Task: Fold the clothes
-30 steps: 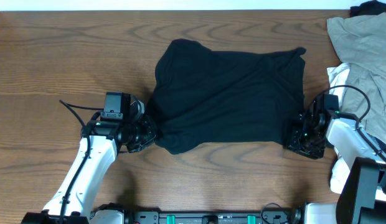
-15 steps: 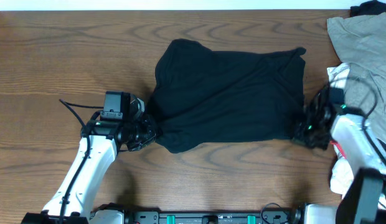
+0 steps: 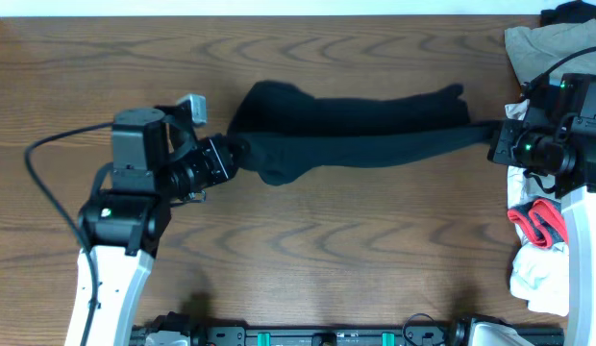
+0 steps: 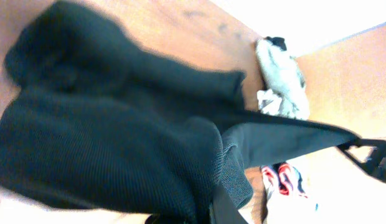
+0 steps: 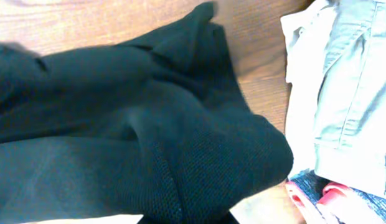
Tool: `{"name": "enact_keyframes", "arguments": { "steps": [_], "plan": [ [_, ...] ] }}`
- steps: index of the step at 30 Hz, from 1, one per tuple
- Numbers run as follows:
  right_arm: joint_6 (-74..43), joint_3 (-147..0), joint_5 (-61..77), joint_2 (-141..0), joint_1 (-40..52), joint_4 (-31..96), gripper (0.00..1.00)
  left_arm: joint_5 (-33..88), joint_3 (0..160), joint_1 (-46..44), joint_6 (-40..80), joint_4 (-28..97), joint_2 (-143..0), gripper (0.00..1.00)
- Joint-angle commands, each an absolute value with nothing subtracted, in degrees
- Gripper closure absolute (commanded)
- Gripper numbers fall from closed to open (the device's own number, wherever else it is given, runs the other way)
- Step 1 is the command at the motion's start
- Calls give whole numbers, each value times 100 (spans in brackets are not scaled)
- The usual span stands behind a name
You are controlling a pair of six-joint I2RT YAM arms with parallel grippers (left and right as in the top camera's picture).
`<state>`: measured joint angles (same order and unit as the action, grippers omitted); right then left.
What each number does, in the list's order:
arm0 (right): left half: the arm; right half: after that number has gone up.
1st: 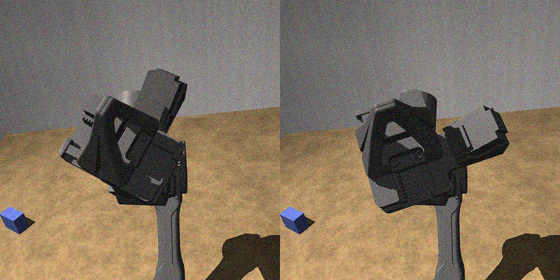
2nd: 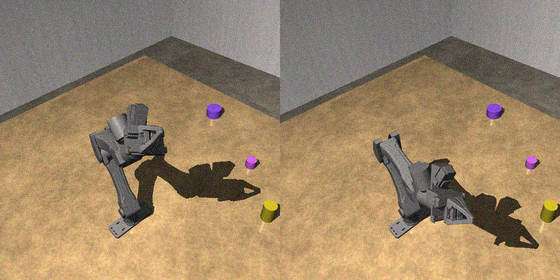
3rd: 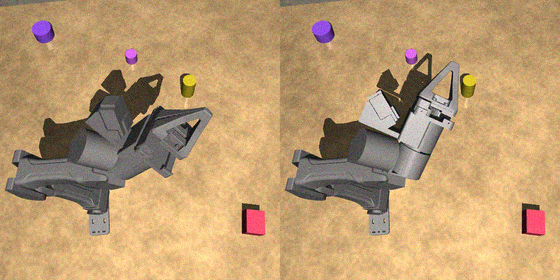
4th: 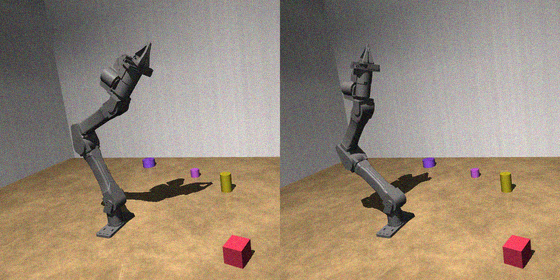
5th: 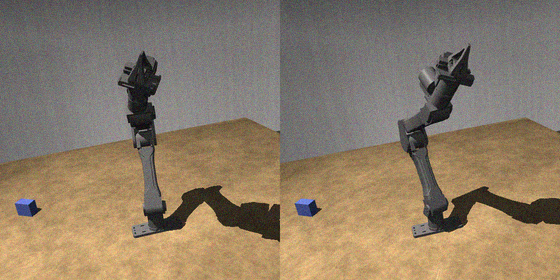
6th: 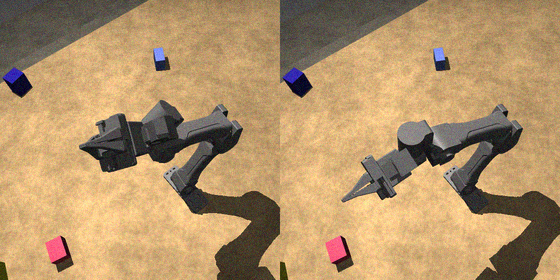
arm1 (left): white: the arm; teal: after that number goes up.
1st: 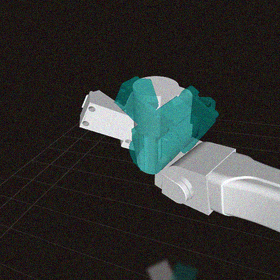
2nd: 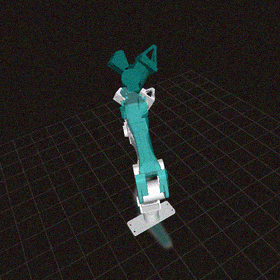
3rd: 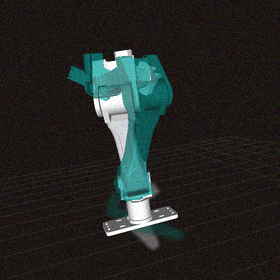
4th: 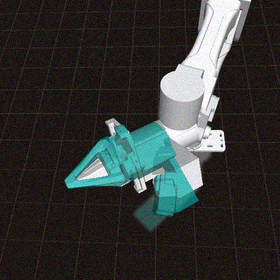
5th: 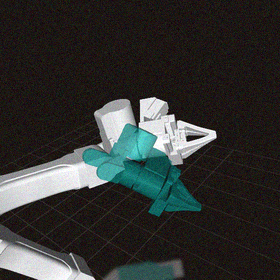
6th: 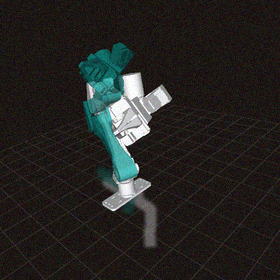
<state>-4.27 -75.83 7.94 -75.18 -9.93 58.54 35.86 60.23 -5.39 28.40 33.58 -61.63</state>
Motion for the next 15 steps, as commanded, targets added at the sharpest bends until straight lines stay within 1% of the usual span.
{"name": "enact_keyframes", "arguments": {
  "steps": [1,10,15],
  "plan": [
    [-263,-7682,729,-7533,-1011,5872,99,3667,6289,-510,2749,3350,-6075,94],
    [-235,-7762,587,-7472,-1013,5850,99,3688,6379,-510,2714,3312,-6010,94],
    [-93,-8396,596,-7196,-1011,6121,99,3691,6991,-510,2657,3452,-5741,94]
  ]
}}
